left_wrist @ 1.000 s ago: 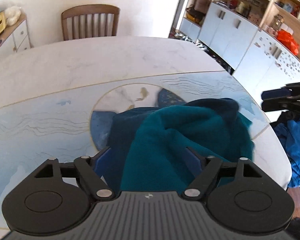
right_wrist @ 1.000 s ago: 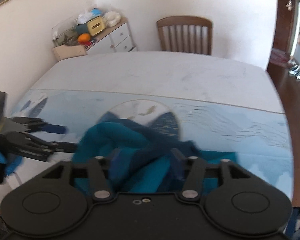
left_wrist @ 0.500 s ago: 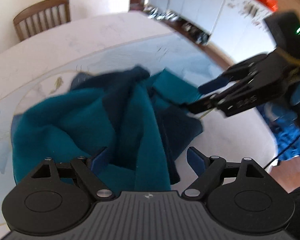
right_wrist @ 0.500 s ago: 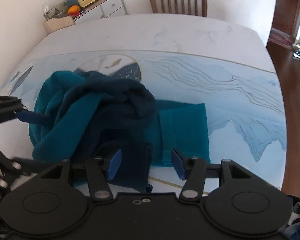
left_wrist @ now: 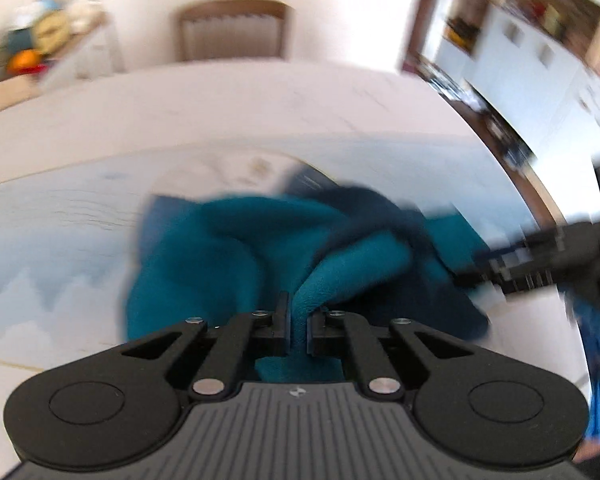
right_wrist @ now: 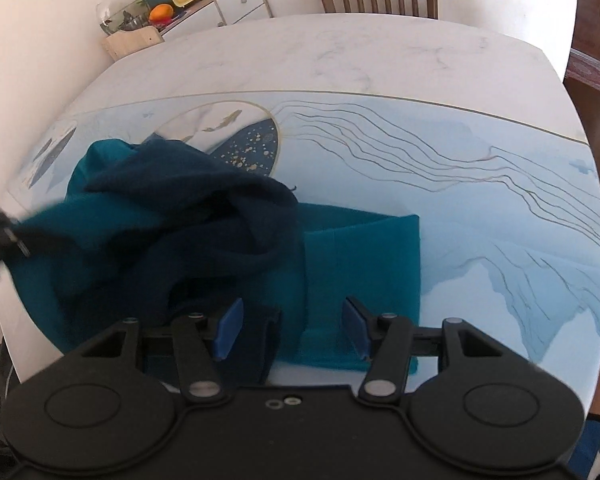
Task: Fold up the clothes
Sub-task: 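Lower the sweater onto the table and open the right gripper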
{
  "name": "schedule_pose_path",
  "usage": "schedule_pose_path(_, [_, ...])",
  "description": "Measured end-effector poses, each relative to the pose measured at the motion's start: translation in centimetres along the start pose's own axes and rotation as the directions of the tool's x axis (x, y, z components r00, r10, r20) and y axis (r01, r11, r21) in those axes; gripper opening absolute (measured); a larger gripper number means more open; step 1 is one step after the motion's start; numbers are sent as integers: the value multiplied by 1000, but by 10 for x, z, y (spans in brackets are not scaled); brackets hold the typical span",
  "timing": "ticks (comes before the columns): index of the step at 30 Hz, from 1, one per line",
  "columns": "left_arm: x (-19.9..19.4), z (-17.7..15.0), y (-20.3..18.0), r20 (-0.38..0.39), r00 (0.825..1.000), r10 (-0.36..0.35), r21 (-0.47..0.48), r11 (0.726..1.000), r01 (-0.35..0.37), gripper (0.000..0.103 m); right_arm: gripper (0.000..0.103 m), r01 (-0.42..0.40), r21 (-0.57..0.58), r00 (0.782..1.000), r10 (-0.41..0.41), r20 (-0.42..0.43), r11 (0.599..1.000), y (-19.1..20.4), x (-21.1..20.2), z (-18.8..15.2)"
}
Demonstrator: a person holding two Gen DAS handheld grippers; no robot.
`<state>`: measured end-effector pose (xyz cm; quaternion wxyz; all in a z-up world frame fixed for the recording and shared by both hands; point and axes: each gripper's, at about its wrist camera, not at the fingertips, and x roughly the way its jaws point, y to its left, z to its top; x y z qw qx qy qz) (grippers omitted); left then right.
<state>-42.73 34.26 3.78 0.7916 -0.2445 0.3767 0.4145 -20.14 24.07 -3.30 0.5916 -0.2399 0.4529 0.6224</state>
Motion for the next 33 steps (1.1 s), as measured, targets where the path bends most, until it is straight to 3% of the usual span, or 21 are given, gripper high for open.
schedule_pose_path(4, [-17, 13, 55, 48, 994, 100, -86, 992, -95, 5, 103, 19, -1, 1000, -19, -12, 1000, 1, 9, 3])
schedule_pose_path(10, [-31, 26, 144, 76, 970, 229, -176, 961, -213, 5, 103, 59, -10, 998, -59, -19, 998, 5, 19, 5])
schedule_pose_path(18, [-30, 21, 269, 29, 924, 381, -251, 898, -363, 5, 103, 226, -91, 973, -230, -31, 970, 33, 29, 5])
schedule_pose_path(22, [-22, 5, 325, -27, 905, 424, -272, 868, -415, 5, 103, 285, -63, 956, -288, -45, 956, 39, 35, 10])
schedule_pose_path(25, [-8, -9, 357, -81, 913, 399, -292, 867, -405, 5, 103, 309, -16, 949, -309, -59, 951, 40, 38, 14])
schedule_pose_path(30, [-4, -19, 360, -97, 949, 301, -222, 923, -316, 5, 103, 363, 39, 929, -359, -85, 931, 53, 40, 22])
schedule_pose_path(31, [-7, -19, 357, -99, 955, 279, -195, 936, -293, 7, 103, 360, 36, 931, -357, -80, 932, 60, 39, 24])
schedule_pose_path(33, [-12, -20, 353, -109, 967, 229, -150, 958, -244, 13, 103, 291, -8, 955, -291, -53, 957, 83, 37, 28])
